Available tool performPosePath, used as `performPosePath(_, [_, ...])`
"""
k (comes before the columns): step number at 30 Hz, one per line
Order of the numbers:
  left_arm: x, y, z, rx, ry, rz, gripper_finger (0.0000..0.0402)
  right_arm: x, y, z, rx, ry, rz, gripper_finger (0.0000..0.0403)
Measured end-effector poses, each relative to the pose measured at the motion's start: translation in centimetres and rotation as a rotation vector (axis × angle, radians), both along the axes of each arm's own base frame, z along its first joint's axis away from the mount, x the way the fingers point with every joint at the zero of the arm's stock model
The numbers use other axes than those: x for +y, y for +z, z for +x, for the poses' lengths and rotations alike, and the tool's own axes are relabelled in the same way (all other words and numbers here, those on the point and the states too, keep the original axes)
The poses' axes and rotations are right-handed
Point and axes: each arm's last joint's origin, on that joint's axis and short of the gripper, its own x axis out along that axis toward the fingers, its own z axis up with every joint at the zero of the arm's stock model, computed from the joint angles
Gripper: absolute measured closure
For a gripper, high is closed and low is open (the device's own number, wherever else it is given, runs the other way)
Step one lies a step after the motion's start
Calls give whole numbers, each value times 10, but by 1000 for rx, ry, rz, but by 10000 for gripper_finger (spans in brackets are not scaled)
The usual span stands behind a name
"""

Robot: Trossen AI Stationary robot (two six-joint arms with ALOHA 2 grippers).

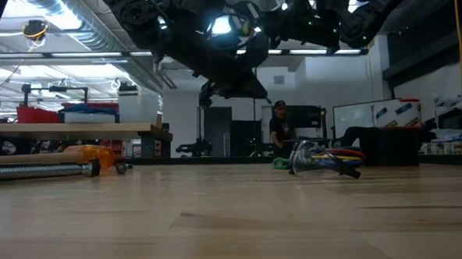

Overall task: Coil cords
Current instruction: Coil the green wire on the black spool

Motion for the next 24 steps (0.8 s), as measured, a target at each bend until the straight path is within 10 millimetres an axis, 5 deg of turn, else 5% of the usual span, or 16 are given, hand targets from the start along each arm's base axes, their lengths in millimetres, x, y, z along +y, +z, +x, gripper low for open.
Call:
performPosePath(12, [-2, -2, -26, 240, 77, -120, 400, -28, -24, -26, 252, 237, 147, 400])
performPosePath(24, [1, 28, -47, 271, 81, -103, 401, -15, -51, -17, 401, 206, 128, 400])
